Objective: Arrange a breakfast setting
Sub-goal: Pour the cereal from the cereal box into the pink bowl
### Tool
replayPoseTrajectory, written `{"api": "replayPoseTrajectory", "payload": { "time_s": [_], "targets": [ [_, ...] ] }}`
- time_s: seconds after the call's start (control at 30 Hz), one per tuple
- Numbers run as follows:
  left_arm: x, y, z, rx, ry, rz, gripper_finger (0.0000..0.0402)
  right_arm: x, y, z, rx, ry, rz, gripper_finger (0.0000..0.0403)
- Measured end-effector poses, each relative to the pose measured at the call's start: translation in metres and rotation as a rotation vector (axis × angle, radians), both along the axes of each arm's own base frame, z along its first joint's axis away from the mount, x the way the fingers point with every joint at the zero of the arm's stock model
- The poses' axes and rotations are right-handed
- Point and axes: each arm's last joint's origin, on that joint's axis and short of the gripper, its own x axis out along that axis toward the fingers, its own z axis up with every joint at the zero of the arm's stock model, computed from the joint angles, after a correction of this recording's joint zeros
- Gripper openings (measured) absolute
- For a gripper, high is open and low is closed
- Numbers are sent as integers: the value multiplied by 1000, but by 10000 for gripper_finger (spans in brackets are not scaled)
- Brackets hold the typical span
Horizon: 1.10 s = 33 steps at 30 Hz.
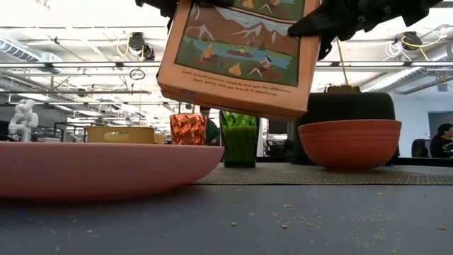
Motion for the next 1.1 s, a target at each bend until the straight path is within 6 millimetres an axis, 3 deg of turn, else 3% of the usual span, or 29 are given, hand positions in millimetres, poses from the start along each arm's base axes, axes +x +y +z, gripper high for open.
{"api": "replayPoseTrajectory", "payload": {
  "time_s": [0.43,0.87,1.1],
  "targets": [
    [0,0,0,-15,-1,3,250,0,0,0,-1,-1,-5,86],
    [1,0,2,-13,-23,2,170,0,0,0,5,-3,-8,88],
    [1,0,2,-11,-24,3,135,0,0,1,8,-7,-3,126]
  ]
}}
